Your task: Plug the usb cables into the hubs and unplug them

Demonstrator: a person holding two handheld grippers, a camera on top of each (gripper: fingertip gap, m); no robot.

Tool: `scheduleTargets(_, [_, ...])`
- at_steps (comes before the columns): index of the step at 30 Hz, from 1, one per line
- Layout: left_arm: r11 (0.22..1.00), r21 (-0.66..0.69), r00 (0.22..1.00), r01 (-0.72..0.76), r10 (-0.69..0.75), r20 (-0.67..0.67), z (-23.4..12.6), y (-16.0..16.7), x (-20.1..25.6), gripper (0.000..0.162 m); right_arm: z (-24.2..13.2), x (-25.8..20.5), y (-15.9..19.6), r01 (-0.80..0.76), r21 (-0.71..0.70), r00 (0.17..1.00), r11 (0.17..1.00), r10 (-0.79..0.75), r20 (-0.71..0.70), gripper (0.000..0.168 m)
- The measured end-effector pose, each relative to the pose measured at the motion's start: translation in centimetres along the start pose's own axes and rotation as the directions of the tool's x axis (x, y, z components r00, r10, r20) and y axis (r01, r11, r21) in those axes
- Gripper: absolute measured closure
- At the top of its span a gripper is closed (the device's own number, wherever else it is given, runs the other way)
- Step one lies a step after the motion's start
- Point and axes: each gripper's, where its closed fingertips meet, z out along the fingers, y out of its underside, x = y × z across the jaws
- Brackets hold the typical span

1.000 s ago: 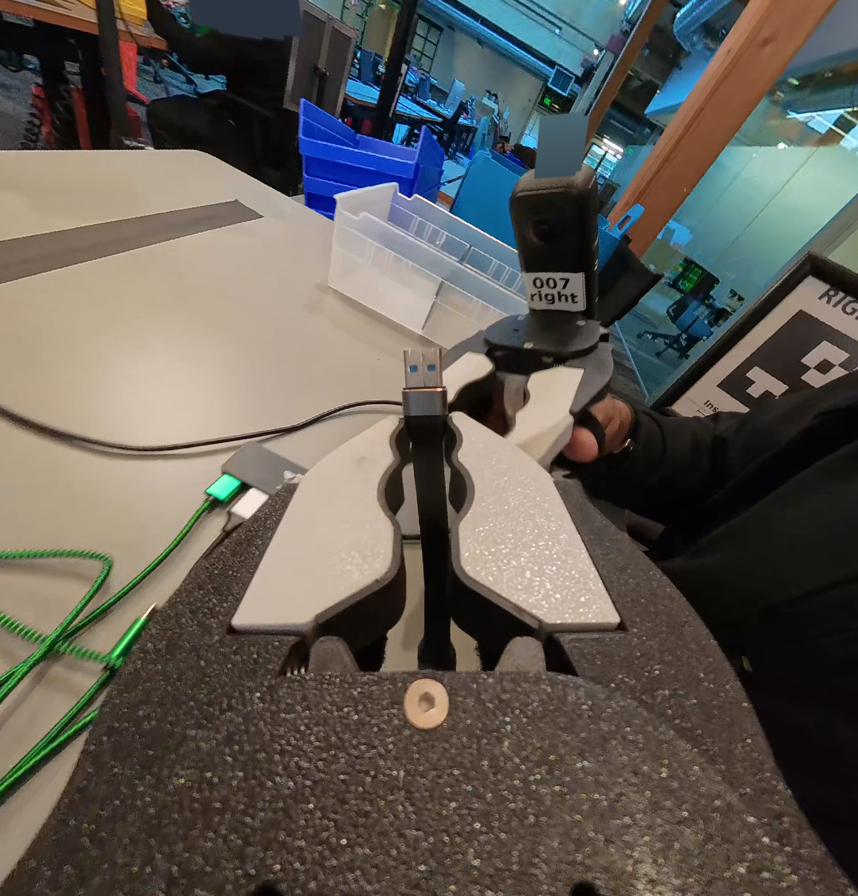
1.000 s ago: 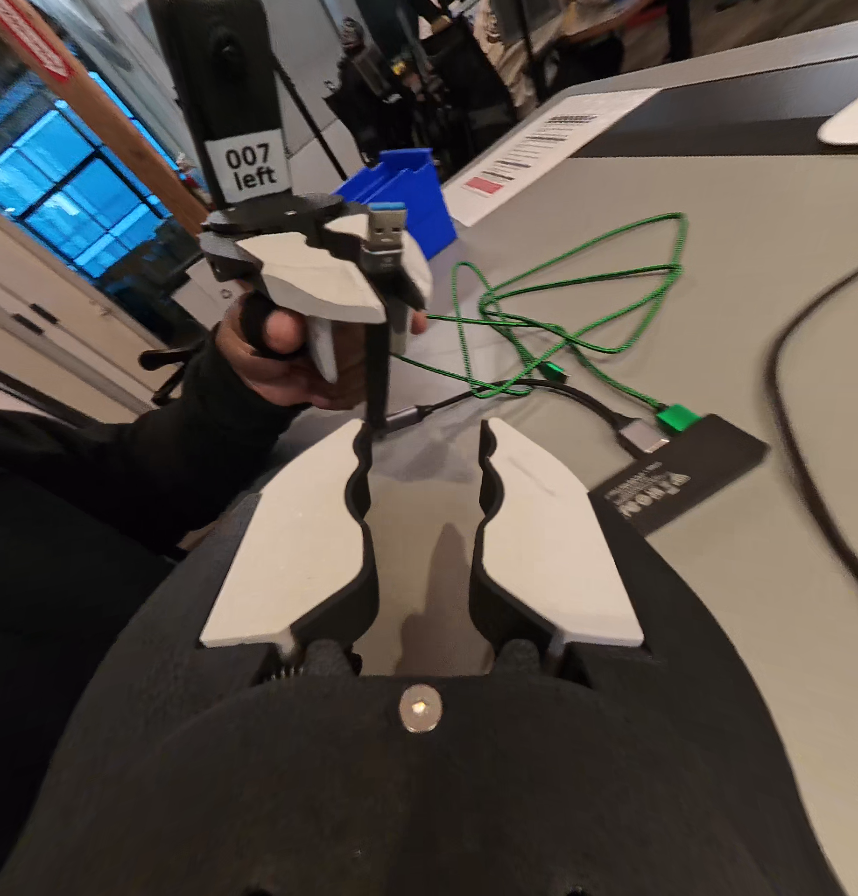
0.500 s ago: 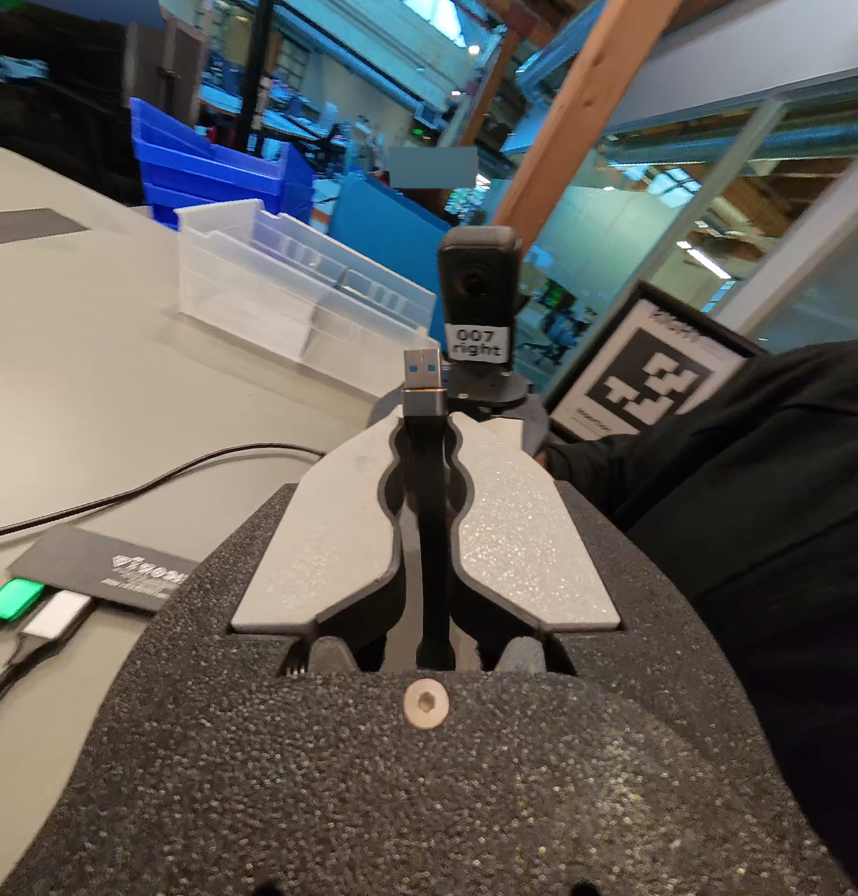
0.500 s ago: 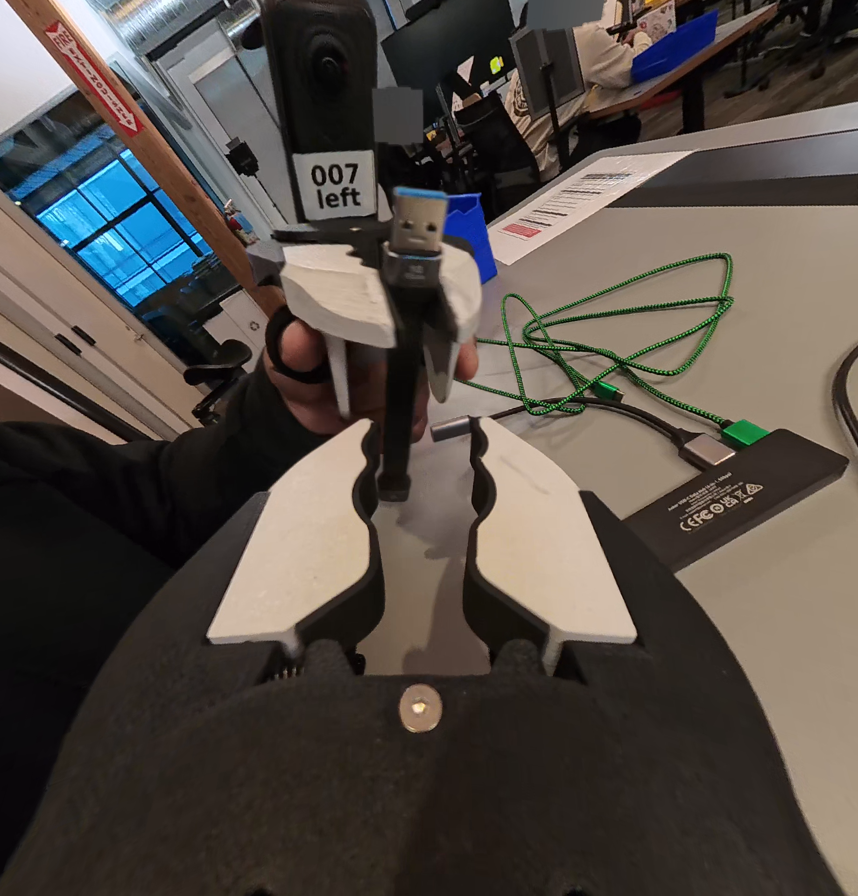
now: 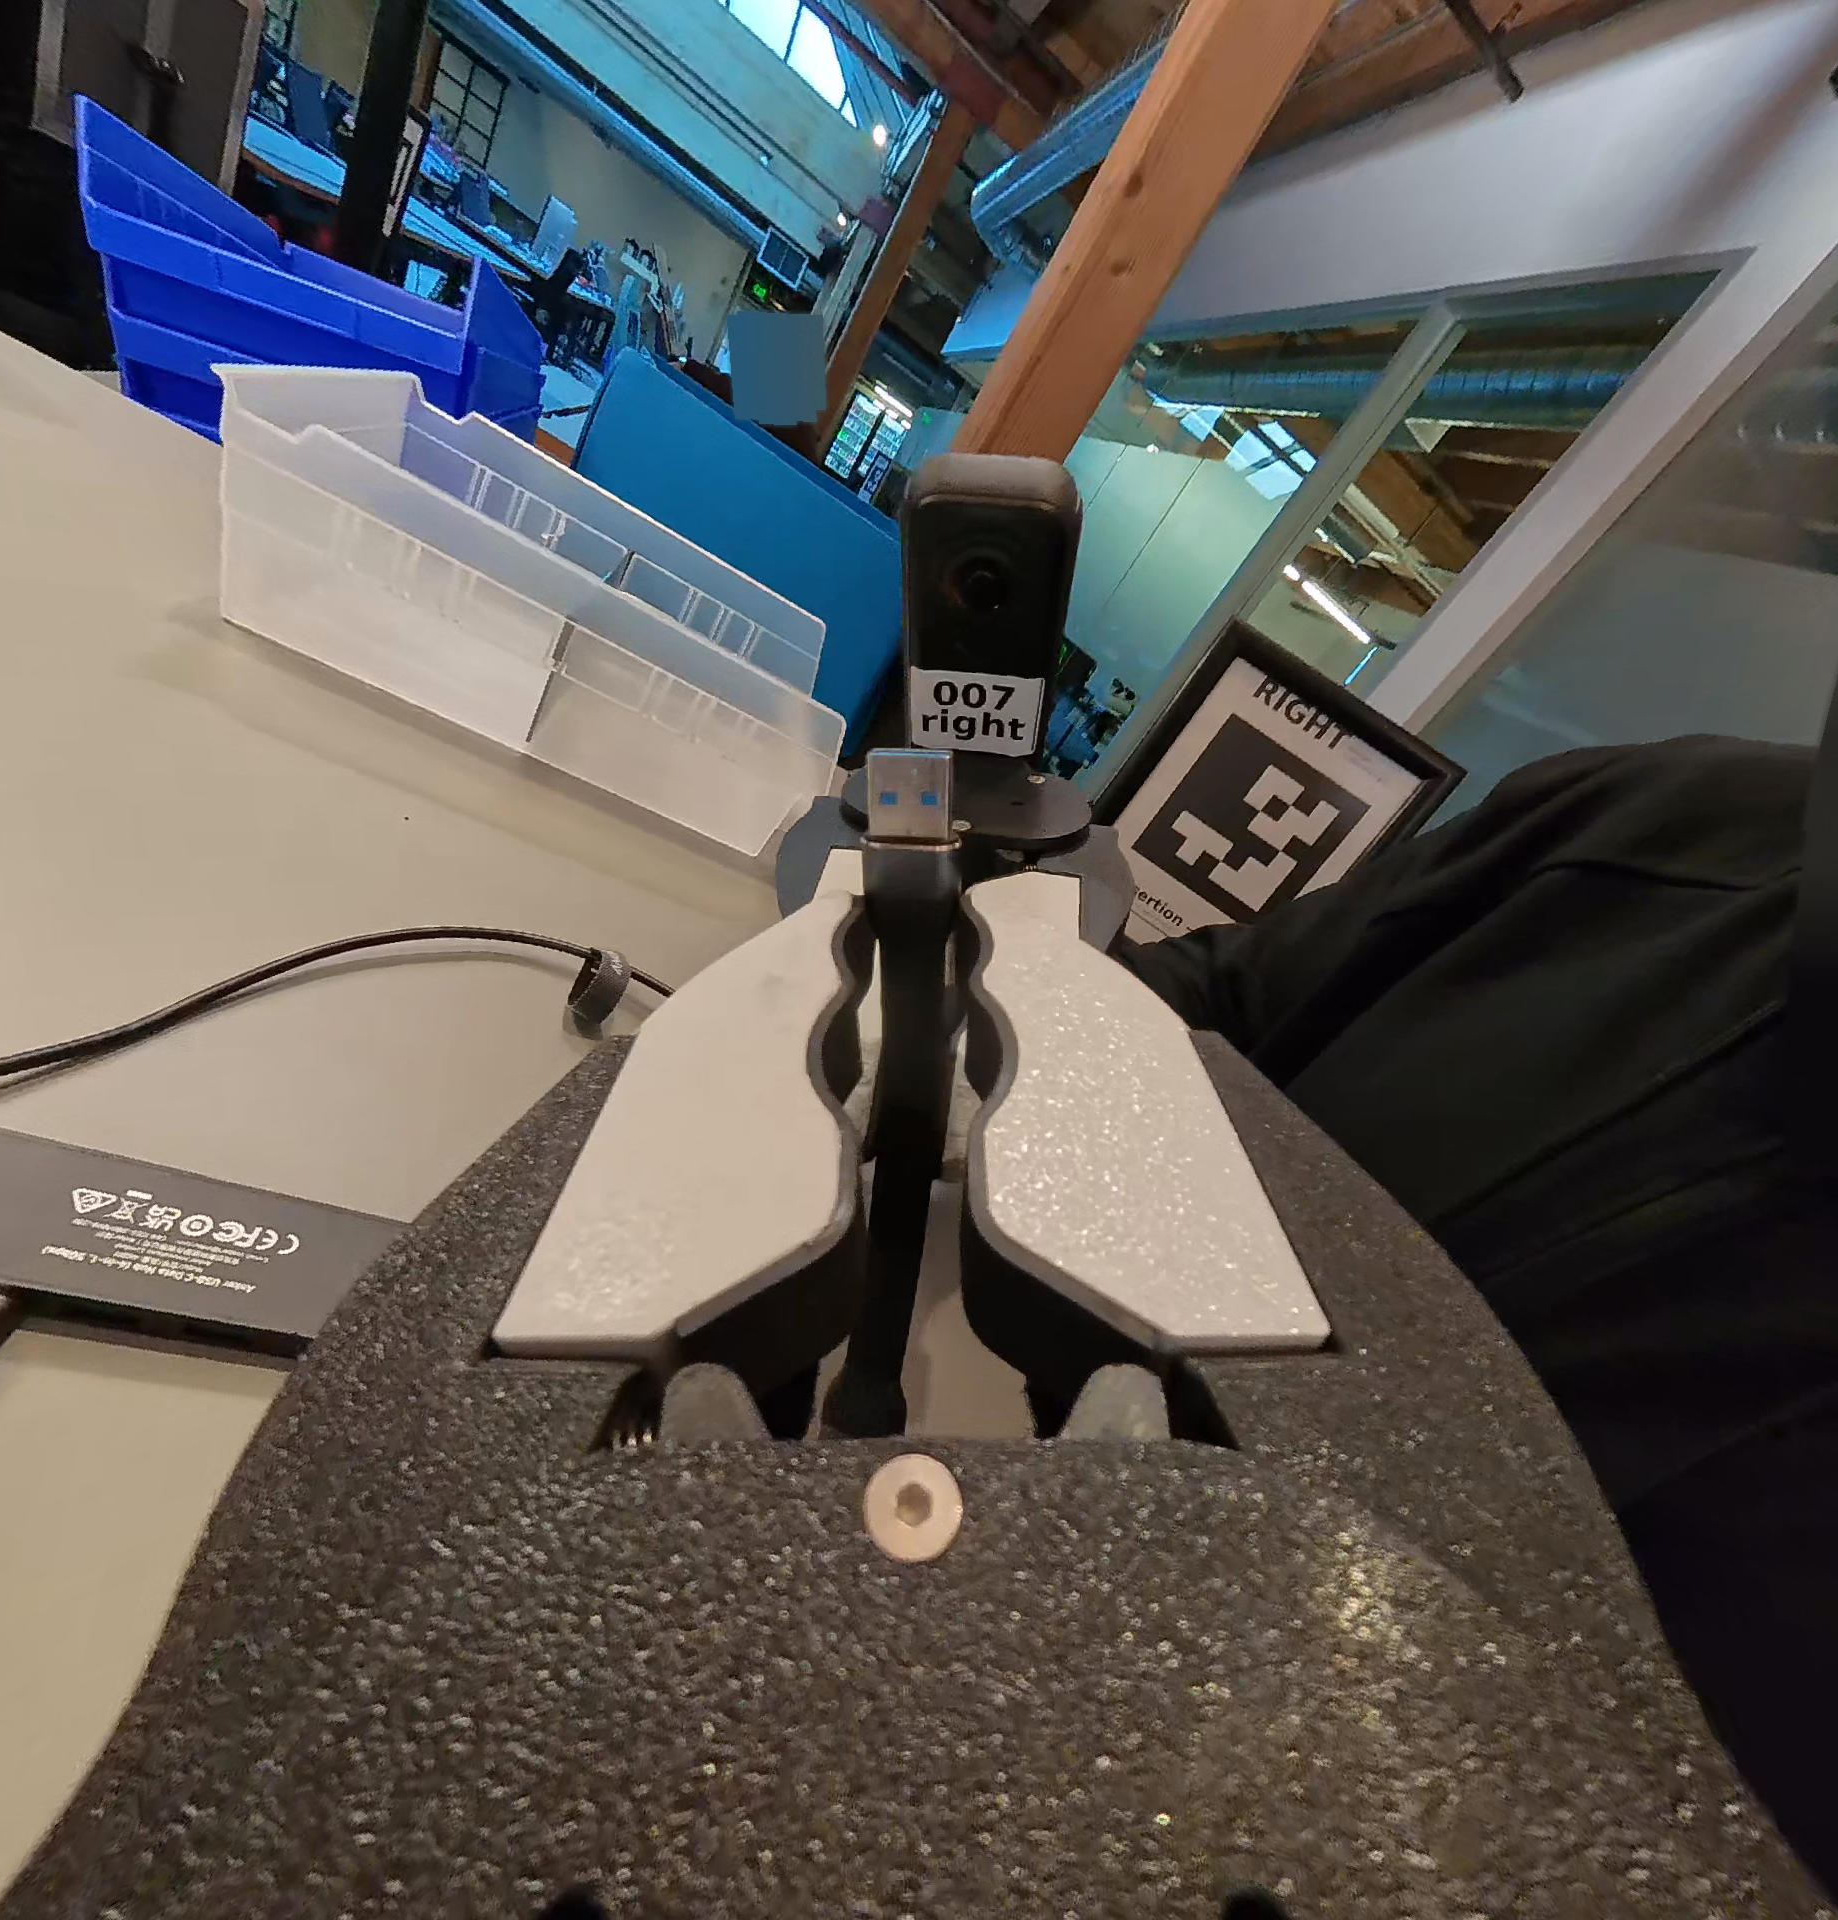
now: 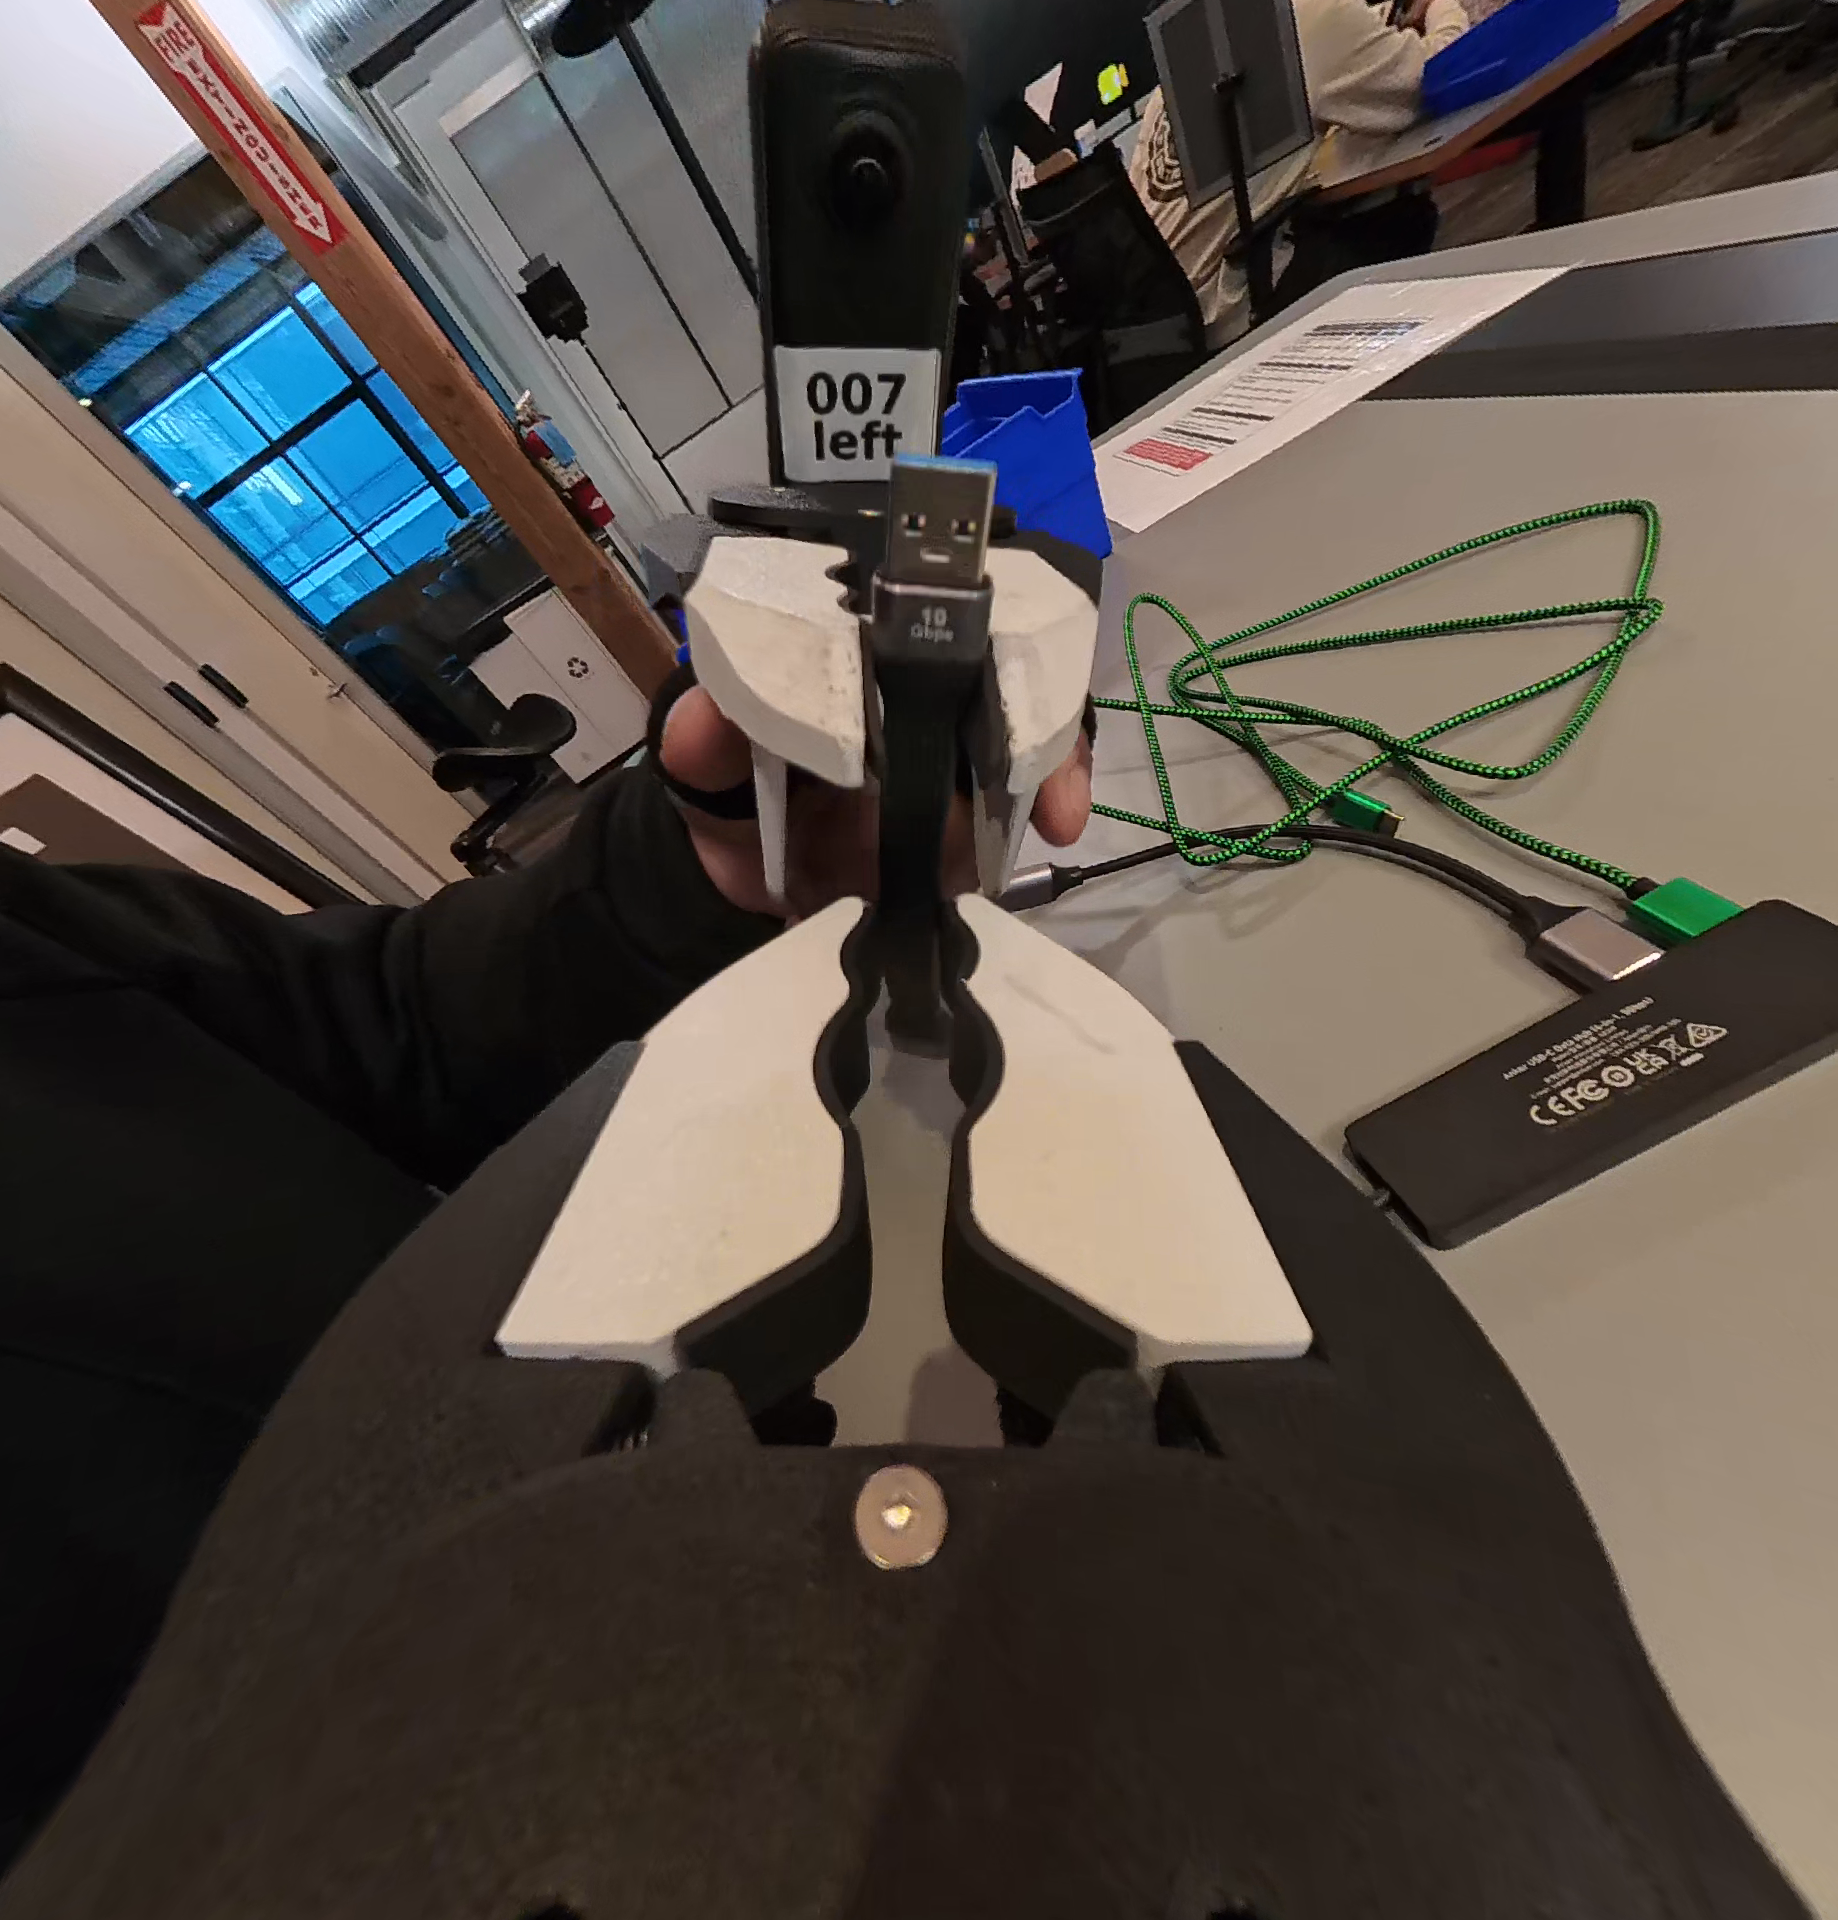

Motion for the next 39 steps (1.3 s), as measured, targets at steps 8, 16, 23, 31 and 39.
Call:
scheduleTargets(8, [0.999,-0.018,0.999,0.029,-0.029,0.017,-0.2,0.6,-0.7,0.128,-1.7,0.4,-0.6,0.034,0.0,0.997,0.999,-0.034,-0.064,0.159])
scheduleTargets(16, [0.997,-0.07,0.995,-0.017,0.024,0.093,-1.4,1.5,-1.5,0.123,-12.8,2.2,-3.7,0.104,-0.048,0.935,0.993,-0.114,-0.334,0.159])
scheduleTargets(23, [0.995,-0.099,0.989,-0.029,0.043,0.143,-1.9,2.1,-2.3,0.123,-31.7,5.4,-7.6,0.076,-0.159,0.687,0.984,-0.167,-0.707,0.159])
scheduleTargets(31, [0.993,-0.106,0.976,-0.046,0.068,0.209,-2.6,2.0,-3.3,0.124,-40.0,14.6,1.5,-0.344,-0.577,0.522,0.741,-0.36,-0.774,0.159])
scheduleTargets(39, [0.994,-0.096,0.967,-0.051,0.073,0.245,-3.4,1.7,-4.0,0.125,-40.3,17.7,7.0,-0.452,-0.77,0.601,0.451,-0.484,-0.636,0.158])
